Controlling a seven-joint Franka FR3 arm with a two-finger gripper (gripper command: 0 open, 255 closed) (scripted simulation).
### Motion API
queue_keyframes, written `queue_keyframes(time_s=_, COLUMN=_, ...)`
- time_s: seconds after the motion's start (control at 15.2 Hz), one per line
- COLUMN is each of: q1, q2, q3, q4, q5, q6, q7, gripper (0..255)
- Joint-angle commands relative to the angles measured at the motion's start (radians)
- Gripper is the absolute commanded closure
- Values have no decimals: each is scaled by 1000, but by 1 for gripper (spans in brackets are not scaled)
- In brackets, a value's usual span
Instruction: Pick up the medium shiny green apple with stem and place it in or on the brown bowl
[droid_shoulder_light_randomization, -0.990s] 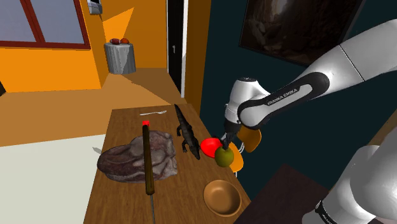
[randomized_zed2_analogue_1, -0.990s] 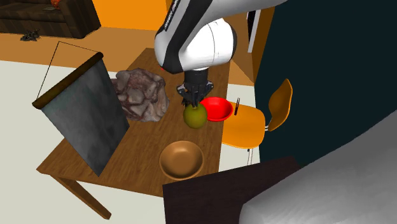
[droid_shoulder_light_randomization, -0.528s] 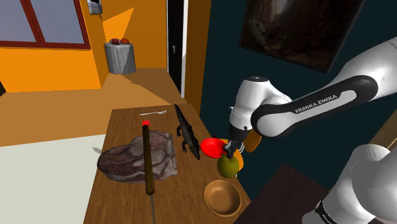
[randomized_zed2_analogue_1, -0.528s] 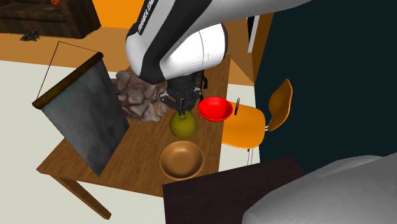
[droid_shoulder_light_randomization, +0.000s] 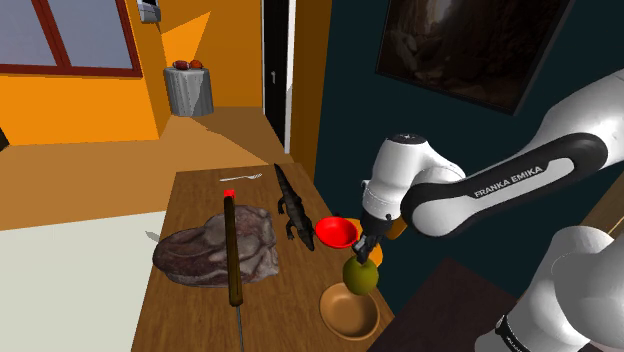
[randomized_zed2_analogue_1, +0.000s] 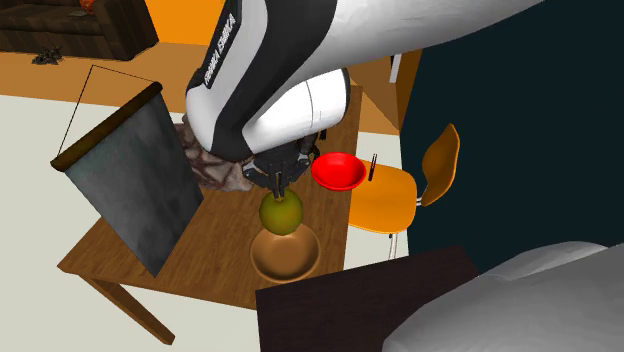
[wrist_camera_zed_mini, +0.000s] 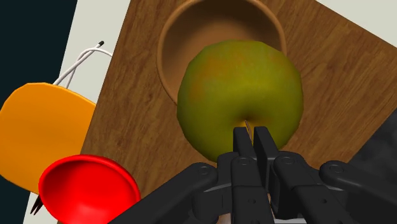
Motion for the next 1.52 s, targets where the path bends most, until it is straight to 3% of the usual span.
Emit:
queue_keyframes(time_s=0.0, q1=-1, q2=29, q3=6, q4=-9, q5=-2, q6=39, q7=5, gripper=255)
queue_keyframes(time_s=0.73, q1=-18, q2=191, q3=27, q4=-48, q5=-33, q6=237, q7=28, gripper=255)
queue_keyframes(time_s=1.19, q1=-37, q2=316, q3=35, q4=-54, q5=-95, q6=367, q7=72, gripper=255)
queue_keyframes(time_s=1.45, q1=-36, q2=316, q3=34, q4=-54, q5=-95, q6=367, q7=72, gripper=255)
